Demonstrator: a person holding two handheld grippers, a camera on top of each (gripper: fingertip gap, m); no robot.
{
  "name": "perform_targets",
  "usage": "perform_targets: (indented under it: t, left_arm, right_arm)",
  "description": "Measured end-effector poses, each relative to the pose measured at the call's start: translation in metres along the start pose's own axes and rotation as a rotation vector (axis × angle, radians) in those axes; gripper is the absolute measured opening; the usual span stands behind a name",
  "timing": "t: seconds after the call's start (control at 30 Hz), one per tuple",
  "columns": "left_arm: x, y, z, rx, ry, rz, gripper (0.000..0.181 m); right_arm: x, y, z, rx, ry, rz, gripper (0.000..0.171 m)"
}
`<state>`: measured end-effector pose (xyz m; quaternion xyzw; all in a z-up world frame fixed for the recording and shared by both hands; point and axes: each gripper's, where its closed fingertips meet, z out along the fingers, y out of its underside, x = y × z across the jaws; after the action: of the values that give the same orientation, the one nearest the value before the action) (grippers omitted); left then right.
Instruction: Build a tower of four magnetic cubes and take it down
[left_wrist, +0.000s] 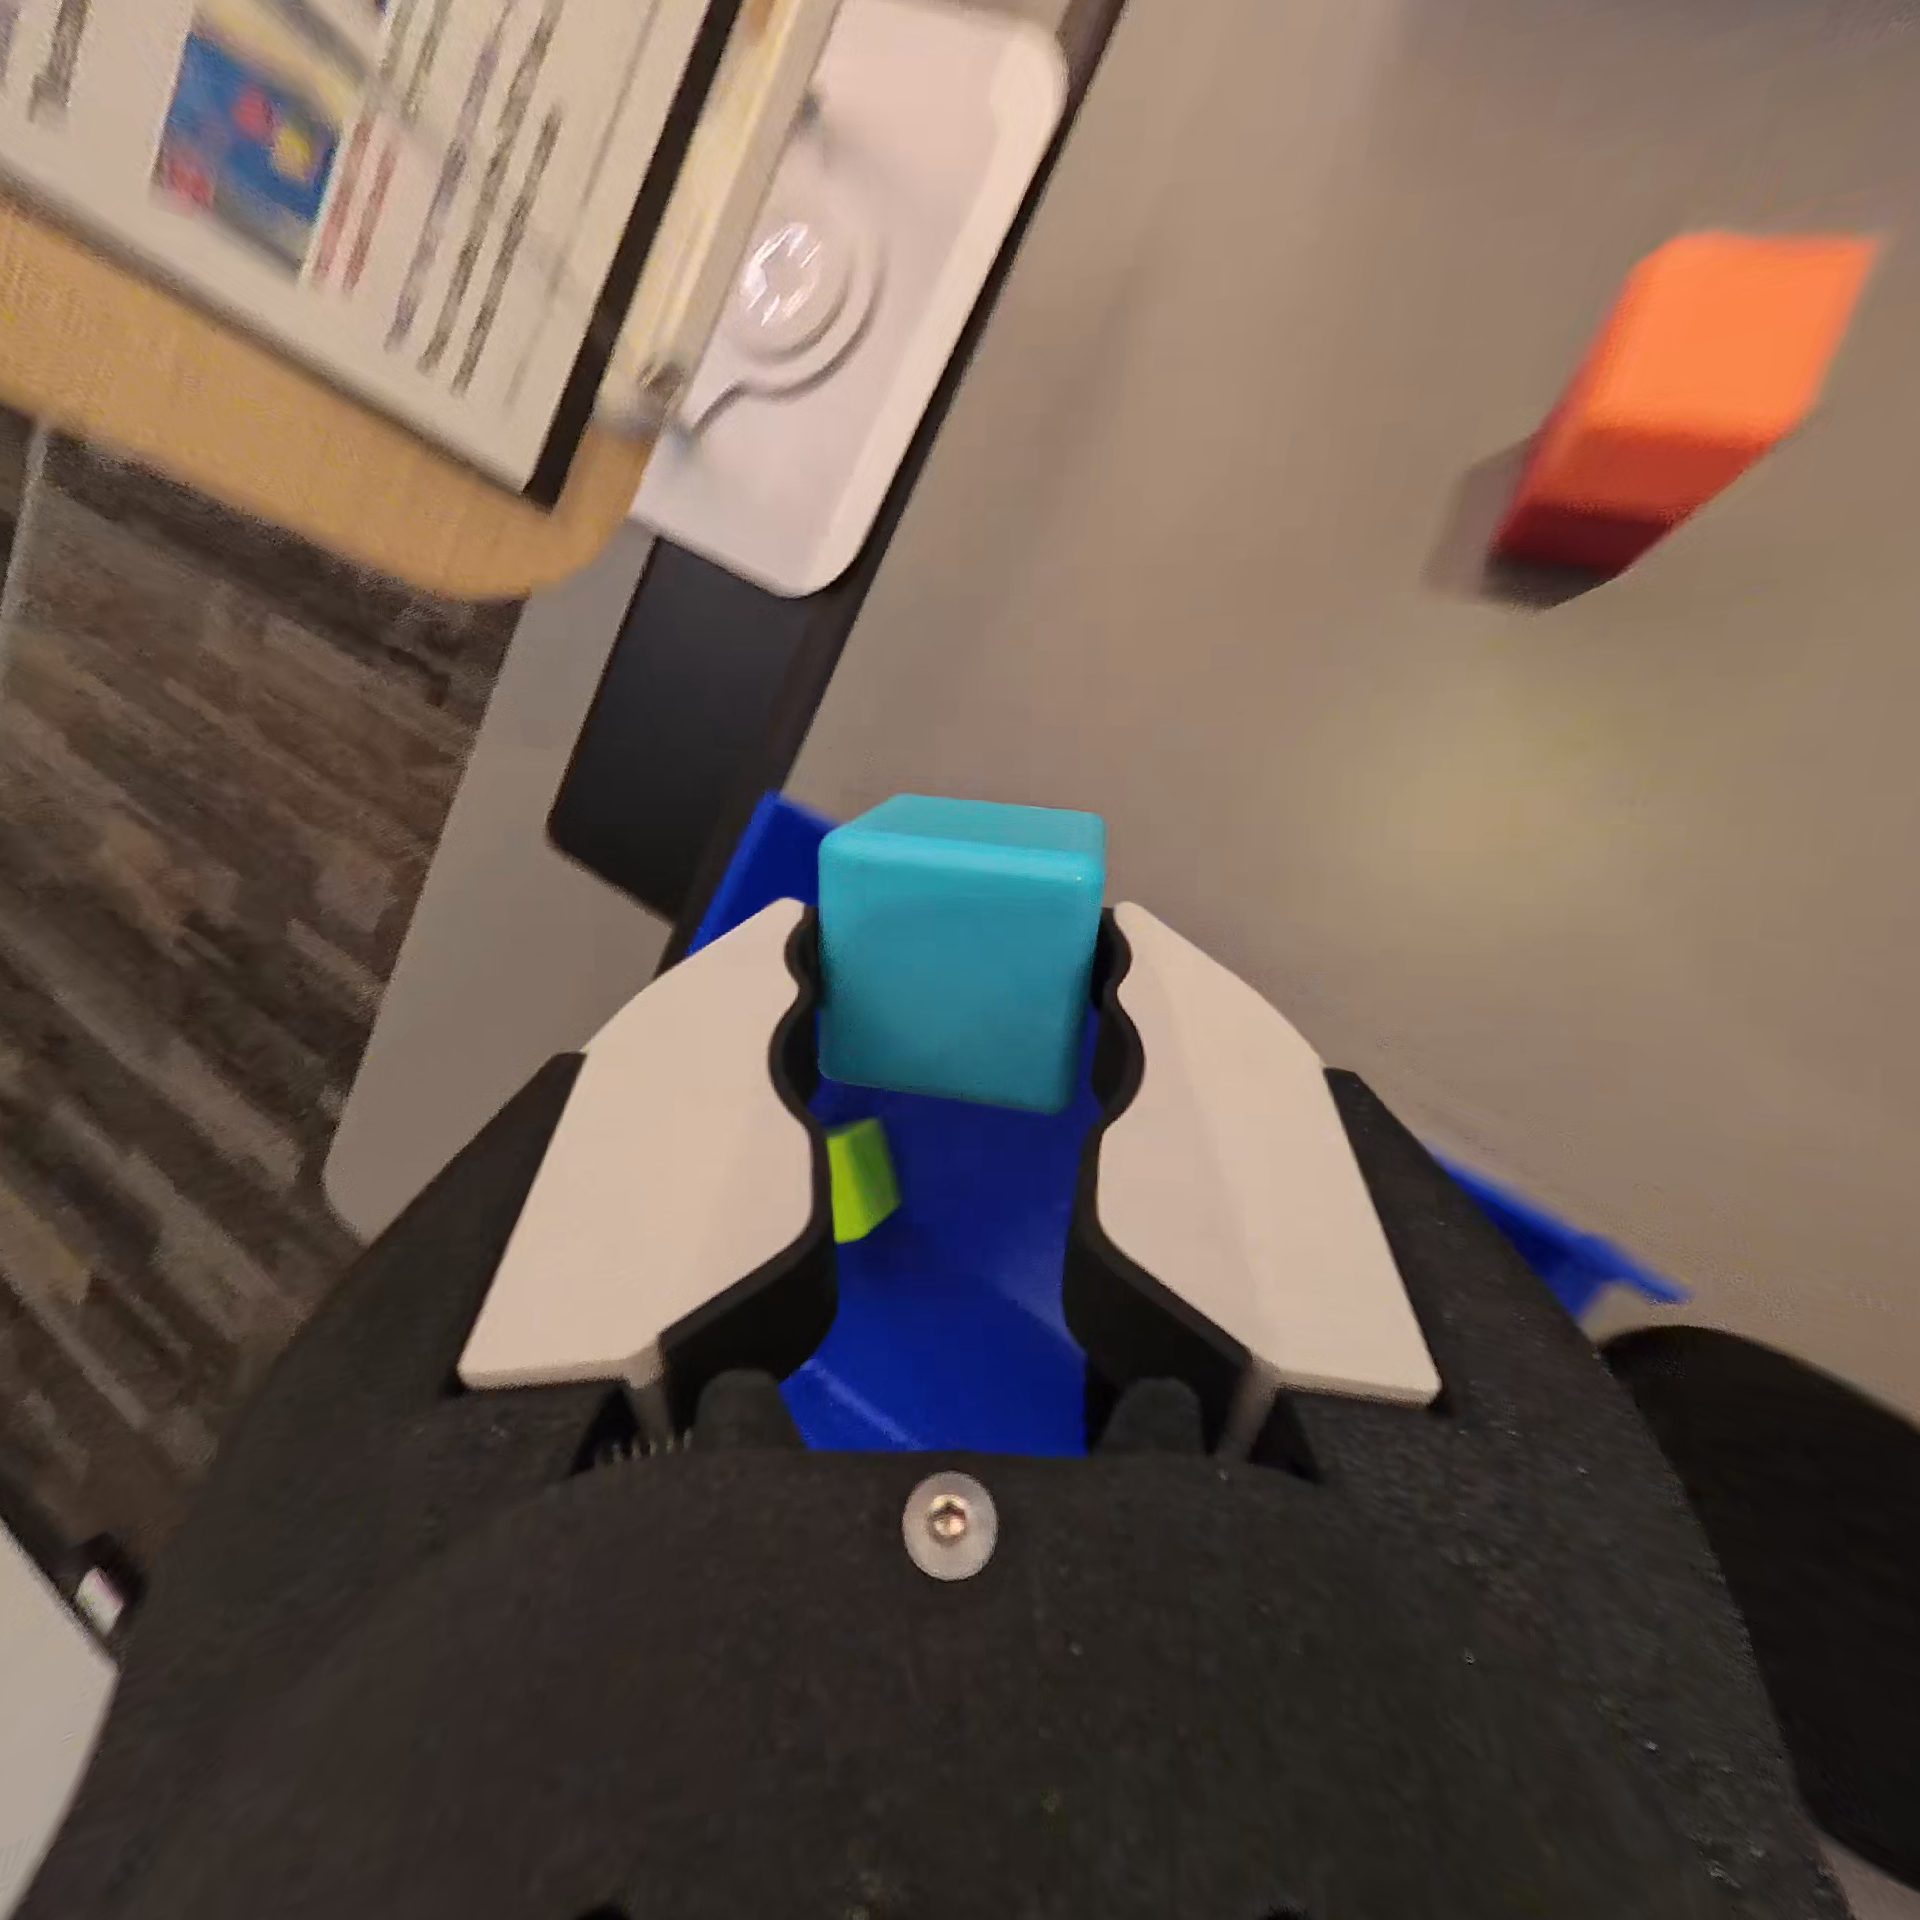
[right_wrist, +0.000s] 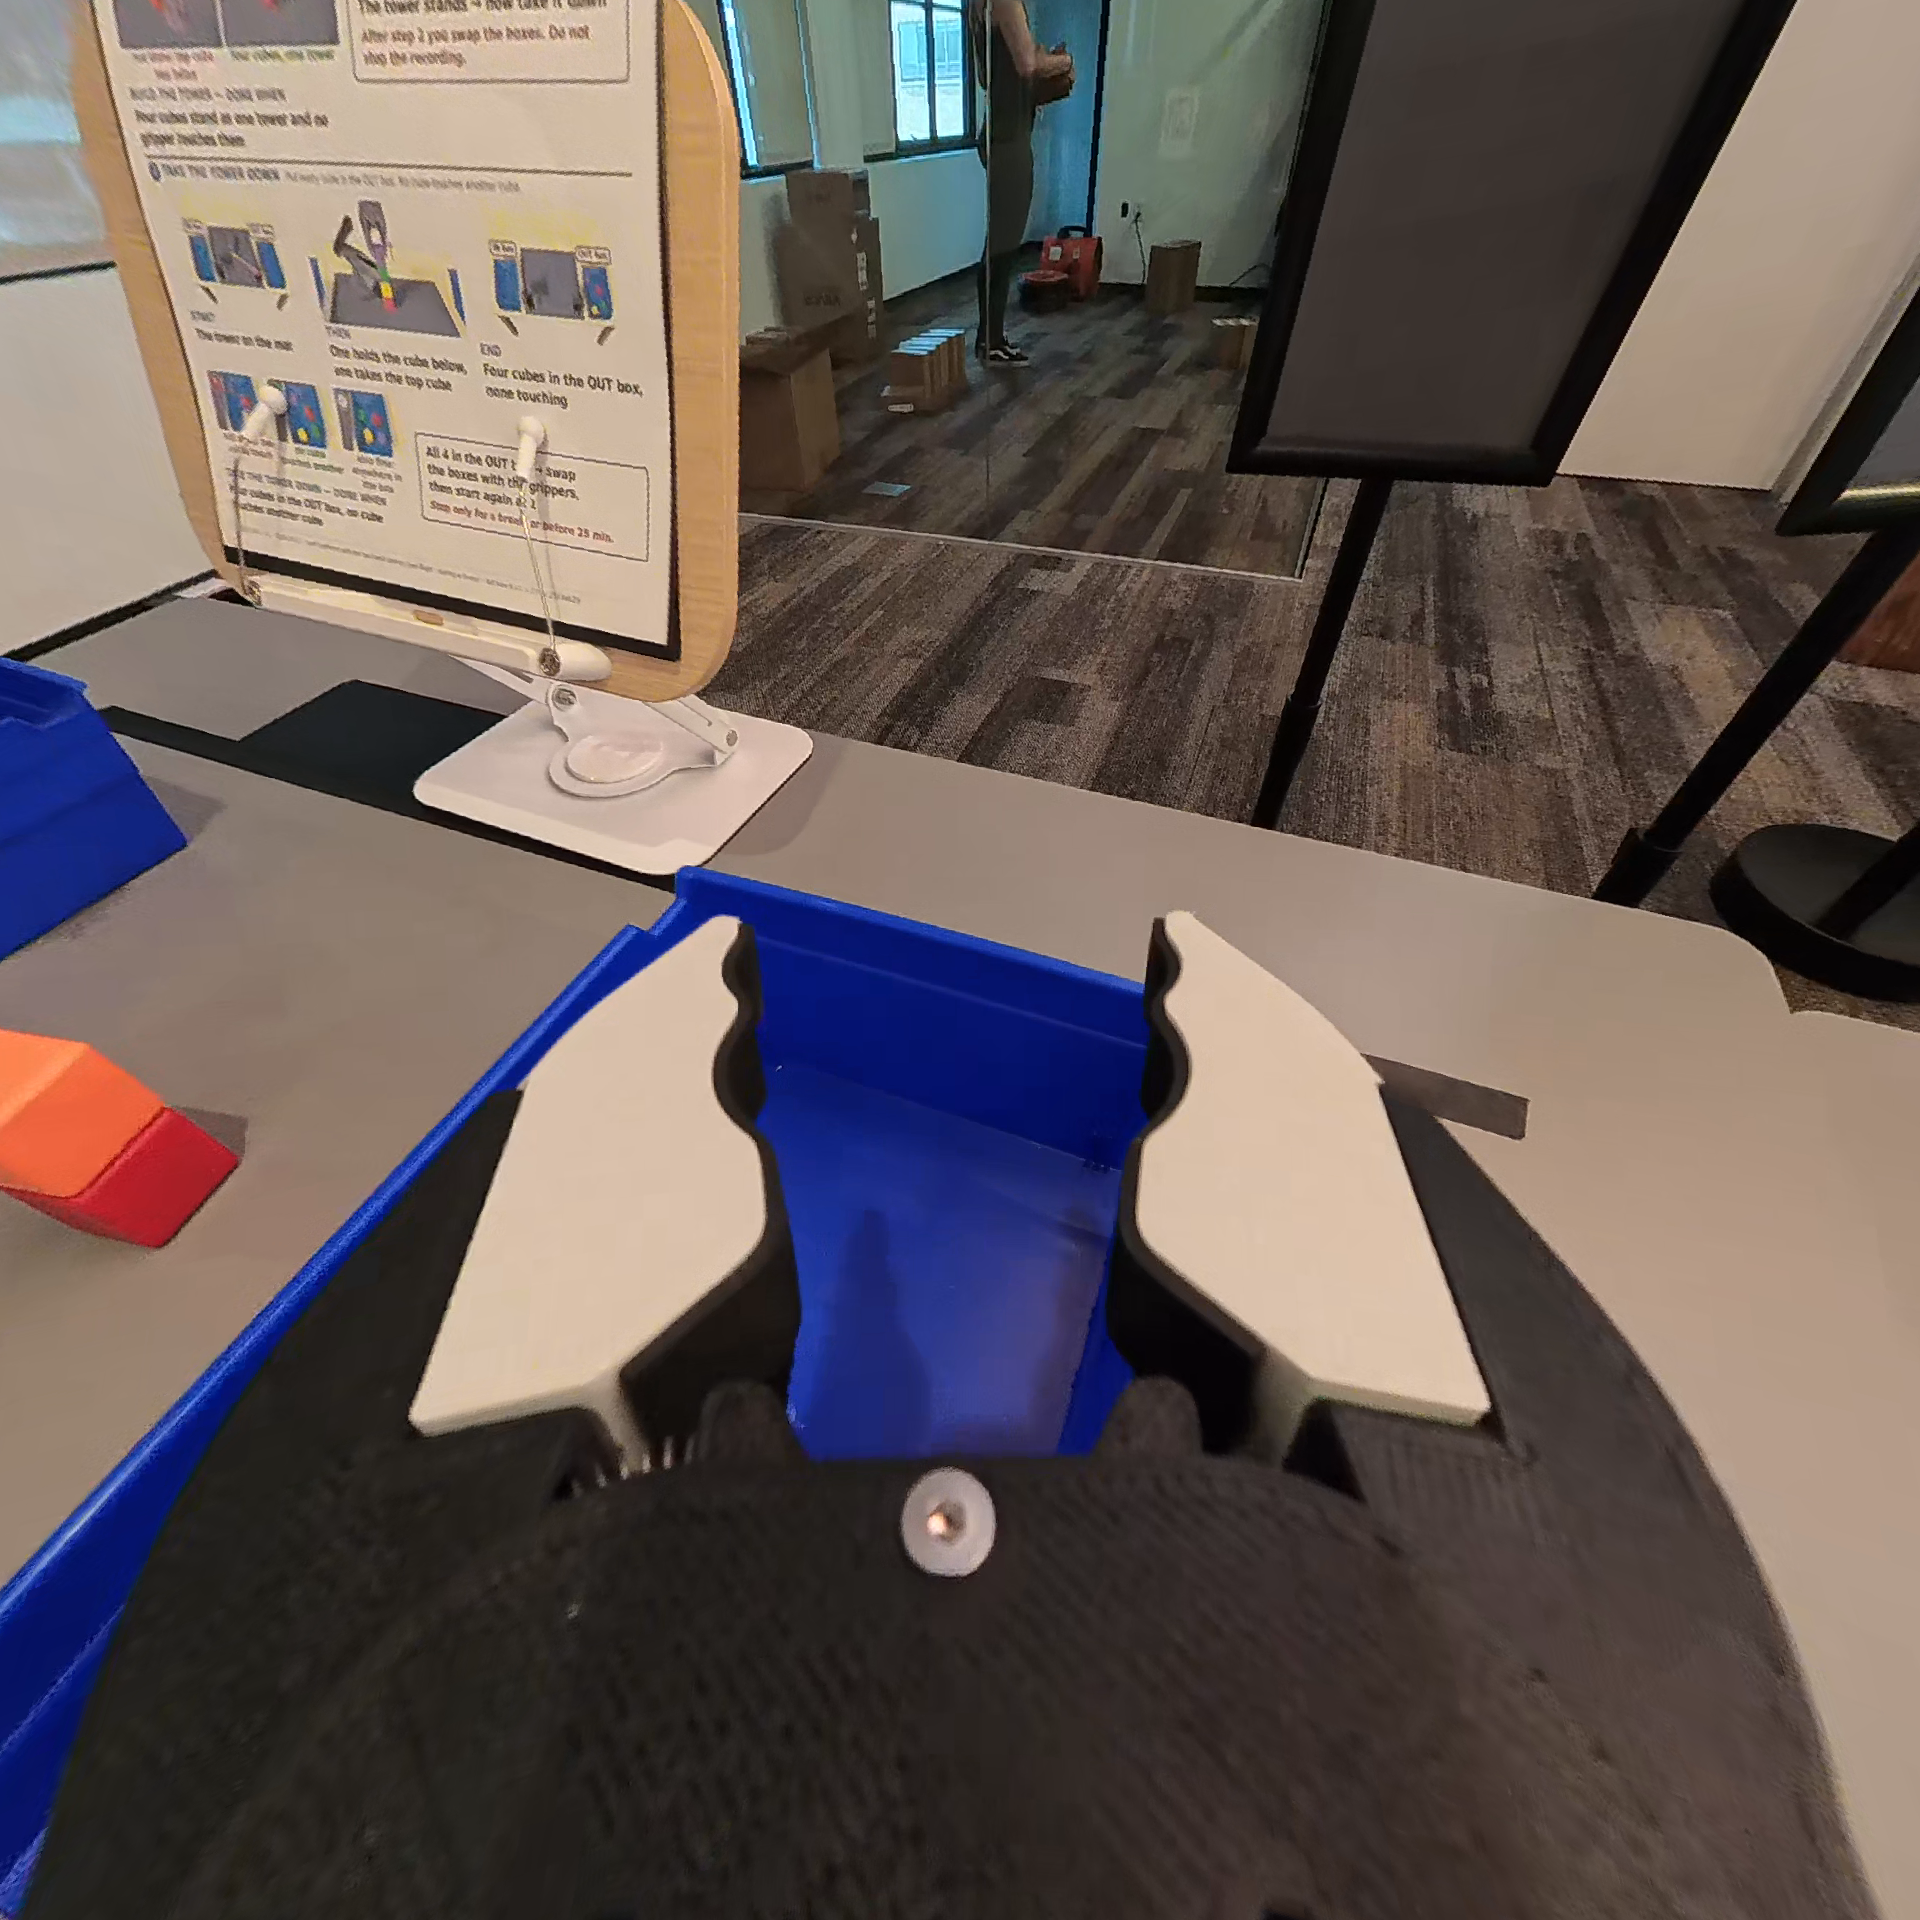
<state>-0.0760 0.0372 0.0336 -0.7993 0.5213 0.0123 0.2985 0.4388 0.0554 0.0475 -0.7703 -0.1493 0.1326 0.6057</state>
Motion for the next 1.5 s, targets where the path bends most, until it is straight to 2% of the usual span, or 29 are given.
perform_targets:
  t: [0.1, 0.23, 0.37, 0.5, 0.8, 0.97, 1.03, 1.2, 1.4, 1.5]
  left_arm:
    - [0.054, -0.048, 0.001, 0.015, 0.080, 0.047, 0.050]
    - [0.120, -0.094, 0.028, 0.004, 0.188, 0.058, 0.050]
    - [0.155, -0.107, 0.064, -0.082, 0.212, 0.057, 0.050]
    - [0.171, -0.105, 0.083, -0.152, 0.227, 0.086, 0.050]
    - [0.168, -0.096, 0.101, -0.226, 0.178, 0.138, 0.050]
    - [0.168, -0.095, 0.105, -0.215, 0.217, 0.137, 0.050]
    - [0.168, -0.096, 0.106, -0.200, 0.237, 0.181, 0.050]
    - [0.173, -0.099, 0.104, -0.134, 0.292, 0.436, 0.050]
    - [0.167, -0.103, 0.109, -0.155, 0.347, 0.376, 0.050]
    - [0.162, -0.110, 0.108, -0.119, 0.329, 0.350, 0.069]
  right_arm:
    - [-0.004, -0.002, -0.001, 0.005, -0.015, 0.001, 0.072]
    - [-0.007, -0.001, -0.002, -0.001, -0.032, 0.003, 0.072]
    - [-0.007, -0.001, -0.004, 0.002, -0.049, 0.019, 0.072]
    - [-0.004, -0.005, -0.009, 0.033, -0.064, 0.049, 0.072]
    - [-0.001, -0.004, -0.011, 0.035, -0.082, 0.079, 0.072]
    - [-0.001, -0.002, -0.010, 0.026, -0.084, 0.080, 0.072]
    - [-0.002, 0.001, -0.009, 0.015, -0.089, 0.080, 0.072]
    - [-0.003, 0.005, -0.005, -0.005, -0.091, 0.076, 0.072]
    - [-0.005, 0.008, -0.002, -0.027, -0.092, 0.063, 0.072]
    - [-0.005, 0.010, -0.001, -0.035, -0.094, 0.063, 0.072]
